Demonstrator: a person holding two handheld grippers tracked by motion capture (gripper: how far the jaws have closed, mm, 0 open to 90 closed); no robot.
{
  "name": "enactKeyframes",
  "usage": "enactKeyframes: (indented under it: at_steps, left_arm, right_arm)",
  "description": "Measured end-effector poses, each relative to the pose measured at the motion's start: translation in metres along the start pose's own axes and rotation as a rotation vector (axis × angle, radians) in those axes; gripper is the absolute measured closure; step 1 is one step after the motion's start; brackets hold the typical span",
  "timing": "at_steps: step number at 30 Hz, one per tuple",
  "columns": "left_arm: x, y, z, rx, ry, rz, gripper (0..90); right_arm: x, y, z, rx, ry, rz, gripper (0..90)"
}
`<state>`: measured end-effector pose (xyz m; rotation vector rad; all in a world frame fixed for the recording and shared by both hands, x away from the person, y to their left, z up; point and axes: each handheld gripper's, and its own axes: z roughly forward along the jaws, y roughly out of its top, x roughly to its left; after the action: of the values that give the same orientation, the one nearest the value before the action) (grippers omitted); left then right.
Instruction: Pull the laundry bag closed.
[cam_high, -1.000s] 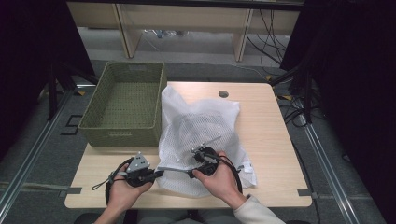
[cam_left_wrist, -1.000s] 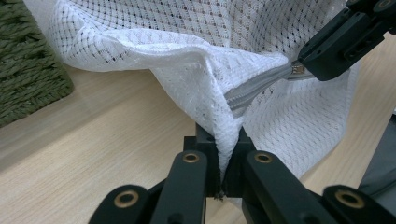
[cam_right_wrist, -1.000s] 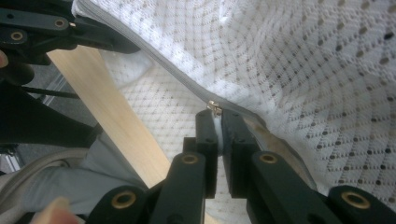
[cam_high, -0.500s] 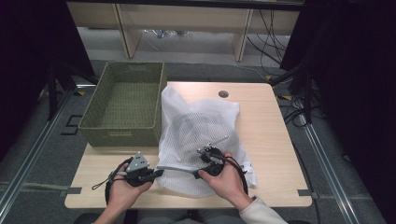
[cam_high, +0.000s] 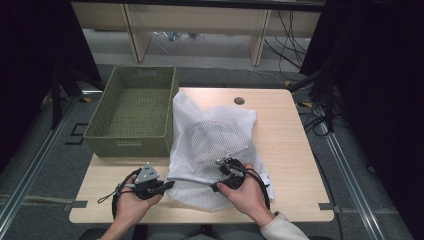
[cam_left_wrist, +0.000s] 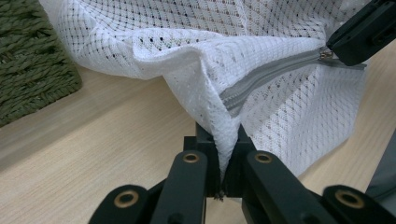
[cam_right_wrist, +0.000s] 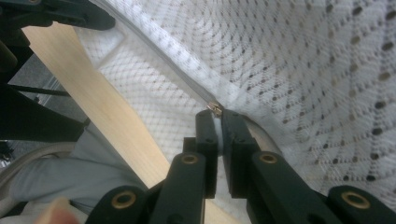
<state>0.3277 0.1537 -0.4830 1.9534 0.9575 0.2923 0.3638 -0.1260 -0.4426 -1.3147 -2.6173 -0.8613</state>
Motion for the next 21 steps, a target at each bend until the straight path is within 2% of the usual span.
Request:
enactKeyframes:
  at_steps: [1, 2, 3, 4, 5, 6, 8, 9, 10, 11, 12, 13, 14, 15, 17, 18, 19, 20, 21]
  left_arm:
    - [0.0, 0.0, 0.0, -0.001, 0.001, -0.001, 88.2]
    - [0.005, 0.001, -0.004, 0.057, -0.001, 0.072, 88.3]
    - [0.0, 0.0, 0.0, -0.004, 0.001, -0.004, 88.2]
    - [-0.002, -0.001, 0.002, -0.028, 0.009, -0.024, 88.3]
    - [0.003, 0.0, -0.002, 0.025, 0.008, 0.042, 88.3]
    - [0.0, -0.001, 0.001, -0.008, 0.009, 0.0, 88.3]
    - [0.005, 0.0, -0.003, 0.042, 0.007, 0.062, 88.2]
    - [0.003, 0.0, -0.002, 0.023, 0.009, 0.039, 88.3]
    - [0.005, 0.0, -0.003, 0.042, 0.007, 0.063, 88.3]
    - [0.003, 0.0, -0.002, 0.023, 0.008, 0.04, 88.2]
    - [0.004, 0.0, -0.003, 0.038, 0.008, 0.056, 88.3]
    - [0.001, -0.001, 0.0, -0.005, 0.009, 0.004, 88.2]
    - [0.004, 0.0, -0.003, 0.035, 0.003, 0.048, 88.3]
    - [0.005, 0.0, -0.003, 0.043, 0.006, 0.052, 88.3]
    - [0.004, 0.0, -0.003, 0.038, 0.014, 0.049, 88.2]
    - [0.001, -0.001, -0.001, -0.005, 0.015, -0.005, 88.3]
    - [0.003, -0.001, -0.001, 0.009, 0.015, 0.008, 88.3]
    - [0.004, -0.001, -0.001, 0.011, 0.011, 0.025, 88.2]
    - [0.001, -0.001, 0.0, -0.014, 0.012, -0.007, 88.2]
  right_arm:
    - [-0.001, -0.001, 0.0, 0.0, 0.002, 0.001, 87.1]
    - [-0.001, -0.001, -0.001, -0.001, 0.002, -0.001, 87.1]
    - [-0.002, -0.002, -0.001, 0.001, 0.005, -0.002, 87.1]
    - [-0.002, -0.002, -0.001, -0.001, 0.001, -0.001, 87.1]
    - [-0.002, -0.002, -0.002, 0.0, -0.007, 0.0, 87.1]
    - [-0.001, -0.003, -0.002, 0.01, -0.002, 0.029, 87.1]
    - [-0.002, -0.004, -0.003, 0.007, -0.005, 0.024, 87.1]
    - [-0.002, -0.004, -0.003, 0.003, -0.002, 0.024, 87.1]
    - [-0.003, -0.004, -0.004, 0.004, -0.007, 0.021, 87.1]
    - [-0.004, -0.004, -0.004, -0.005, -0.008, 0.005, 87.1]
    - [-0.005, -0.005, -0.004, 0.001, -0.002, 0.005, 87.1]
    - [-0.006, -0.005, -0.005, 0.003, 0.006, -0.001, 87.1]
    - [-0.007, -0.005, -0.005, 0.002, 0.007, 0.001, 87.1]
    - [-0.007, -0.005, -0.006, 0.003, 0.002, 0.002, 87.1]
    - [-0.009, -0.006, -0.007, 0.003, 0.004, 0.006, 87.1]
    - [-0.01, -0.006, -0.009, -0.004, -0.001, 0.007, 87.1]
    - [-0.01, -0.006, -0.009, -0.007, 0.004, 0.002, 87.1]
    - [-0.011, -0.007, -0.01, -0.01, 0.001, 0.007, 87.1]
    - [-0.008, -0.008, -0.012, -0.002, -0.005, 0.058, 87.1]
